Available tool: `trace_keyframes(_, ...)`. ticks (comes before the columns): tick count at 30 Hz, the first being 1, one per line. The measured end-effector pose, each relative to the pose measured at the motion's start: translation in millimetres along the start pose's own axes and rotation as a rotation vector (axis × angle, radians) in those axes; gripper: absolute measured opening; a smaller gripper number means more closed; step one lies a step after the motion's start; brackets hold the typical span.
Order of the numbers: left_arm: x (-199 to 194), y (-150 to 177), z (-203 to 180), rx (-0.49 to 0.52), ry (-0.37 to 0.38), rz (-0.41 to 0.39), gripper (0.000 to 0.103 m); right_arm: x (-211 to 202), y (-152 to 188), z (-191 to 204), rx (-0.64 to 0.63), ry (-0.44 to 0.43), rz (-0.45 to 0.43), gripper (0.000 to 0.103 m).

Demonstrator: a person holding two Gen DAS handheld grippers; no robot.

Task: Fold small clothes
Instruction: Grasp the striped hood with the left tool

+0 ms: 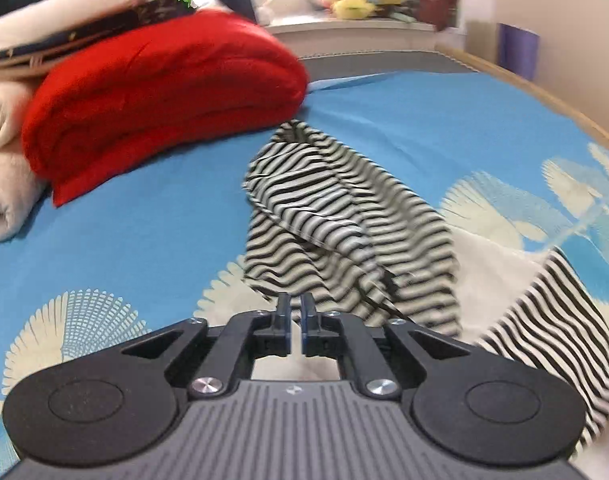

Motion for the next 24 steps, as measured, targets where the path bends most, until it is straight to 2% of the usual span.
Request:
trace_keyframes(2, 24.4, -13.7, 10.4, -0.068, -0.014, 0.002, 0.022, -4.2, 4.2, -0.9, -0.004, -0.001, -0.003, 0.056)
trace_keyframes(6, 78.0, -53.4, 35.8, -0.165, -0.066, 0.001, 0.023, 3.1, 9.8, -9.2, -0.027, 0.026, 0.015, 0.056)
trace_keyframes(8, 108.2, -76.5, 46.9, -0.231, -0.065, 0.006, 0.025, 11.3, 11.0, -18.5, -0.027, 0.052, 0.028, 0.056)
trace_keyframes(10, 135.1, -97.6, 56.4, -0.262, -0.081, 0.011, 0.036, 19.1, 12.3, -28.6, -0.011, 0.07, 0.049, 0.056)
trace_keyframes(12, 166.0, -113.5, 65.6, -0.279, -0.118, 0.023, 0.058, 23.7, 11.1, -34.9, -0.004, 0.074, 0.057, 0.056)
trace_keyframes(14, 195.3, -122.3, 71.5, -0.305, -0.117, 0.045, 0.068, 26.3, 8.5, -38.2, -0.015, 0.092, 0.049, 0.056)
trace_keyframes(19, 254.6, -127.2, 76.2, -0.338, -0.123, 0.113, 0.067, 35.5, 5.8, -40.7, -0.017, 0.107, 0.06, 0.056)
trace_keyframes(20, 260.5, -126.0, 75.0, -0.336, -0.133, 0.114, 0.066, 38.1, 6.9, -39.7, -0.019, 0.105, 0.067, 0.056)
trace_keyframes(21, 264.8, -124.9, 73.1, -0.336, -0.139, 0.113, 0.056, 40.2, 8.0, -38.4, -0.019, 0.099, 0.075, 0.056)
trace_keyframes(22, 265.3, -122.5, 69.5, -0.331, -0.134, 0.115, 0.04, 41.3, 8.6, -37.0, -0.018, 0.096, 0.08, 0.056)
trace_keyframes(23, 260.9, -122.3, 63.5, -0.312, -0.102, 0.113, 0.003, 42.3, 9.1, -35.2, -0.017, 0.095, 0.083, 0.056)
trace_keyframes(24, 254.4, -125.3, 57.9, -0.292, -0.077, 0.098, 0.001, 42.9, 9.2, -33.2, -0.021, 0.094, 0.084, 0.056)
Point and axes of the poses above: each gripper's, at about its wrist camera, not at the fingertips, and x roughly the way its jaws point, z to its left, y to its underside, the point moved 8 cm from there along x, roughly the way its jaws point, and after that the axes turned 1 degree about -x, right-handed, at the moved point
